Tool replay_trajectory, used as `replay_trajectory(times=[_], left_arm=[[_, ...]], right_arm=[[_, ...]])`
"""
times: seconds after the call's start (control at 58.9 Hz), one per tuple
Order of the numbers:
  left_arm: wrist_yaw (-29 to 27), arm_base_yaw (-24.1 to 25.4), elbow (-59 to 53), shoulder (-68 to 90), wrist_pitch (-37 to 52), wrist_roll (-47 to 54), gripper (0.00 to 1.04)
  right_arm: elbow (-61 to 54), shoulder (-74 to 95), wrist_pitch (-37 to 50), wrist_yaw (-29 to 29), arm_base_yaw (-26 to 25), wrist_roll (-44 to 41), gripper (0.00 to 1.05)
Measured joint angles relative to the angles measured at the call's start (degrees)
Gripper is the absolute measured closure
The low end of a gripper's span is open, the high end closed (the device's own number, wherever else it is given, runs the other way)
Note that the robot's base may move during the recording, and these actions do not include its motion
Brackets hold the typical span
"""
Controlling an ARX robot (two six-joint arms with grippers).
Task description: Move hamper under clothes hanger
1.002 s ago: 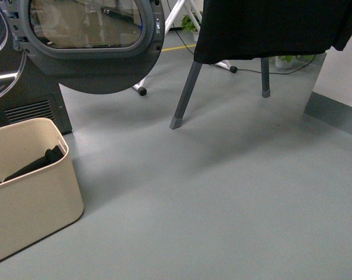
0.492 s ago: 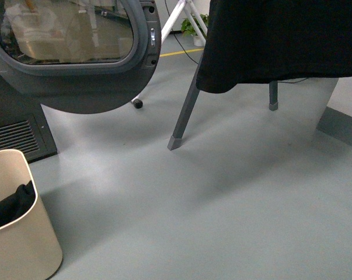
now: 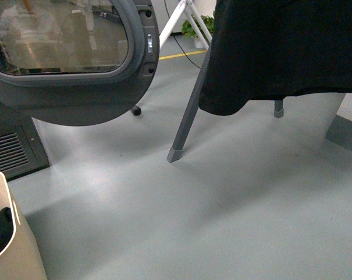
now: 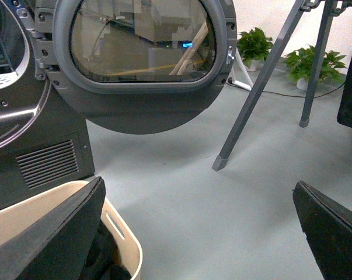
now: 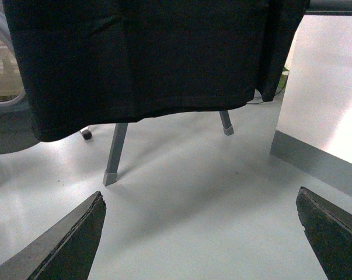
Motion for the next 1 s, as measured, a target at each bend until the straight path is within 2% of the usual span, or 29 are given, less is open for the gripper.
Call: replay_trajectory(times=[1.002], left_arm=[[-0.50,0.11,0.00,-0.13,0.00,-0.02,0.07]], right_arm=[[0.00,0.02,0.02,-0.59,0.17,0.00,0.07]])
